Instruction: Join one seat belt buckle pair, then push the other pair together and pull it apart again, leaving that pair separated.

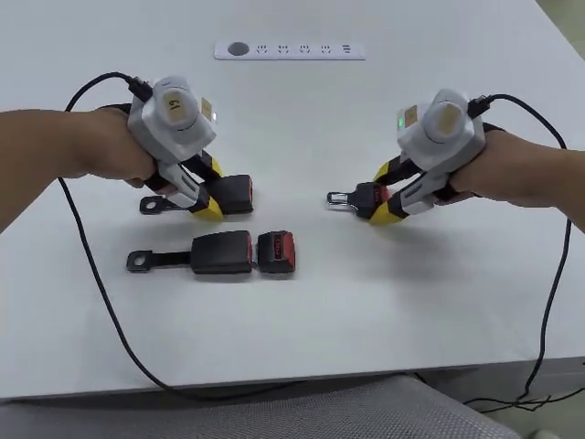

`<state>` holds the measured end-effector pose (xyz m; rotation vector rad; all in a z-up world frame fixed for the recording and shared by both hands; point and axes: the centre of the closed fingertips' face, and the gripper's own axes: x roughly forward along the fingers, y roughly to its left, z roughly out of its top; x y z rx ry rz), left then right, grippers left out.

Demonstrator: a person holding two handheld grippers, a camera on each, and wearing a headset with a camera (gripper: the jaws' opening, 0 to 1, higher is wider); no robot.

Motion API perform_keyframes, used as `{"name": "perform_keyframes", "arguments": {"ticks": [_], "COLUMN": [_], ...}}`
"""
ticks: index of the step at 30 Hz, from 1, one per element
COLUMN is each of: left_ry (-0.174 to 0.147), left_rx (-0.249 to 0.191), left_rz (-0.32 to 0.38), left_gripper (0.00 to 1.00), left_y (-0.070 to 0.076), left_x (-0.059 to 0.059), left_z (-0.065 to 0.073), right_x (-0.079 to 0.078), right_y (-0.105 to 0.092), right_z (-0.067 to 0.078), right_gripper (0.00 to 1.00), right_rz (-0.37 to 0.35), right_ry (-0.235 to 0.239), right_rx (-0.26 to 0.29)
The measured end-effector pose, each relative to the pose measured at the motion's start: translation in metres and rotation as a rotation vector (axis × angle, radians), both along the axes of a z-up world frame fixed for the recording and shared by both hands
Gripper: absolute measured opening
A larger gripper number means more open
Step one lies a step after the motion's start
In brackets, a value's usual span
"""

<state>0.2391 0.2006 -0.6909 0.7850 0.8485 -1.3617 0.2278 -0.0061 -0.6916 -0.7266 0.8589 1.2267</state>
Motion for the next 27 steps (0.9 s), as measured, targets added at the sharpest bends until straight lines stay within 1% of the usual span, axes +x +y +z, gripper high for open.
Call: {"name": "perform_keyframes", "arguments": {"ticks": [3, 5, 6, 7, 8, 9, 10, 11, 12, 14, 15, 16, 17, 18, 19, 20, 21, 22, 23, 24, 25, 26, 27], "left_ry": [-0.001, -0.002, -0.005, -0.009, -0.015, -0.022, -0.023, -0.028, -0.029, -0.024, -0.026, -0.017, -0.007, -0.025, -0.055, -0.061, -0.067, -0.071, -0.076, -0.078, -0.085, -0.090, -0.121], "left_rx": [0.003, 0.007, 0.010, 0.011, 0.010, 0.011, 0.011, 0.012, 0.013, 0.015, 0.011, 0.007, -0.004, -0.016, -0.043, -0.058, -0.089, -0.113, -0.130, -0.138, -0.147, -0.152, -0.176], "left_rz": [0.001, 0.001, 0.000, -0.003, -0.008, -0.008, -0.008, -0.010, -0.007, 0.003, 0.022, 0.034, 0.077, 0.074, 0.099, 0.124, 0.142, 0.154, 0.166, 0.176, 0.183, 0.188, 0.207], "left_gripper": [0.34, 0.34, 0.34, 0.34, 0.34, 0.34, 0.34, 0.34, 0.35, 0.39, 0.45, 0.50, 0.51, 0.51, 0.50, 0.50, 0.51, 0.51, 0.51, 0.52, 0.54, 0.56, 0.58], "left_y": [0.000, 0.000, 0.000, 0.000, -0.001, -0.001, -0.002, -0.001, 0.000, 0.001, 0.001, 0.003, 0.007, 0.008, 0.010, 0.012, 0.013, 0.014, 0.016, 0.018, 0.021, 0.023, 0.025], "left_x": [-0.001, -0.001, -0.001, -0.002, -0.002, -0.004, -0.004, -0.003, -0.003, -0.002, 0.000, -0.002, 0.000, 0.002, 0.004, 0.005, 0.005, 0.005, 0.004, 0.001, -0.004, -0.008, -0.010], "left_z": [0.000, 0.000, 0.001, 0.001, 0.001, 0.002, 0.002, 0.002, 0.002, 0.001, 0.001, 0.001, 0.002, 0.006, 0.015, 0.021, 0.026, 0.032, 0.036, 0.040, 0.047, 0.050, 0.054], "right_x": [0.004, 0.003, 0.004, 0.007, 0.006, 0.006, 0.008, 0.011, 0.008, 0.005, 0.004, 0.001, 0.001, 0.002, 0.003, 0.003, 0.001, 0.000, -0.006, -0.009, -0.012, -0.016, -0.021], "right_y": [-0.002, -0.001, -0.001, -0.001, 0.000, 0.000, -0.001, -0.001, 0.002, 0.004, 0.005, 0.007, 0.008, 0.009, 0.011, 0.012, 0.014, 0.014, 0.014, 0.016, 0.017, 0.020, 0.025], "right_z": [-0.002, 0.000, 0.000, 0.000, 0.001, 0.001, -0.002, -0.001, 0.003, 0.003, 0.003, 0.006, 0.010, 0.013, 0.018, 0.022, 0.027, 0.029, 0.031, 0.032, 0.034, 0.038, 0.042], "right_gripper": [0.35, 0.37, 0.39, 0.41, 0.42, 0.42, 0.42, 0.45, 0.49, 0.51, 0.51, 0.50, 0.50, 0.51, 0.51, 0.51, 0.52, 0.53, 0.53, 0.54, 0.55, 0.56, 0.57], "right_rz": [-0.024, -0.028, -0.032, -0.033, -0.030, -0.028, -0.028, -0.038, -0.051, -0.058, -0.060, -0.065, -0.081, -0.095, -0.122, -0.139, -0.154, -0.158, -0.158, -0.163, -0.170, -0.181, -0.209], "right_ry": [-0.001, -0.016, -0.020, -0.034, -0.039, -0.039, -0.040, -0.055, -0.074, -0.070, -0.071, -0.075, -0.090, -0.099, -0.111, -0.116, -0.117, -0.119, -0.123, -0.124, -0.126, -0.127, -0.123], "right_rx": [0.004, -0.002, -0.009, -0.019, -0.024, -0.027, -0.031, -0.036, -0.037, -0.037, -0.033, -0.025, -0.012, 0.005, 0.034, 0.055, 0.079, 0.086, 0.091, 0.098, 0.108, 0.125, 0.161]}}
